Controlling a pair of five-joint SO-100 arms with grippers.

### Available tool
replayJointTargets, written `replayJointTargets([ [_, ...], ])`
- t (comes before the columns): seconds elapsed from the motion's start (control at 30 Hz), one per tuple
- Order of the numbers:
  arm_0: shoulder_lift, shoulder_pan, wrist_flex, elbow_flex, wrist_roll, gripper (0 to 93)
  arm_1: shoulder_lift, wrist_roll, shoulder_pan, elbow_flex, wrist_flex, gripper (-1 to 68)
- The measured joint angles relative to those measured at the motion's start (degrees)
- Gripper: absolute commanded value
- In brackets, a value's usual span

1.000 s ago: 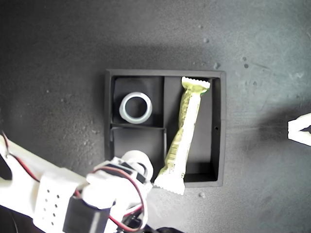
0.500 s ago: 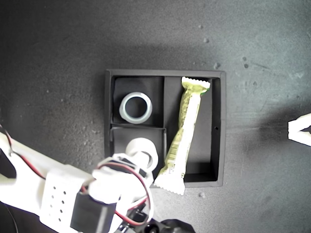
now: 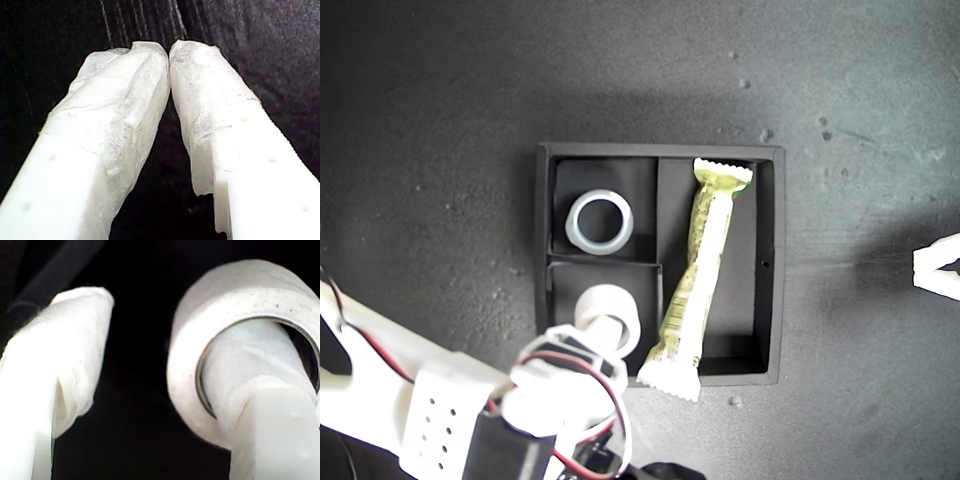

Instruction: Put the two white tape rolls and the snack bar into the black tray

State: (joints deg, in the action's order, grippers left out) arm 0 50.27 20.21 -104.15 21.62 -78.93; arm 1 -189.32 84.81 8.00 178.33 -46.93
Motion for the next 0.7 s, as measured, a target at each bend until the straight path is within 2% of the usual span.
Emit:
replayJointTargets([
  [0.2,0.0,-0.3,0.0,0.0,-0.2,11.5,0.0,0.0,0.0,0.0,0.0,-0.3],
  [0.3,0.0,0.0,0.0,0.0,-0.2,15.1,0.0,0.0,0.1,0.0,0.0,-0.3],
  [0.43,0.0,0.1,0.0,0.0,-0.1,8.4,-0.4,0.0,0.1,0.0,0.0,-0.3],
  [0.5,0.0,-0.1,0.0,0.0,0.4,14.8,-0.4,0.0,0.1,0.0,0.0,-0.3],
  [0.6,0.0,0.1,0.0,0.0,0.3,10.8,-0.4,0.2,0.2,0.0,0.0,-0.3],
  [0.7,0.0,0.0,0.0,0.0,0.7,14.5,-0.4,0.4,0.2,0.0,0.0,-0.3],
])
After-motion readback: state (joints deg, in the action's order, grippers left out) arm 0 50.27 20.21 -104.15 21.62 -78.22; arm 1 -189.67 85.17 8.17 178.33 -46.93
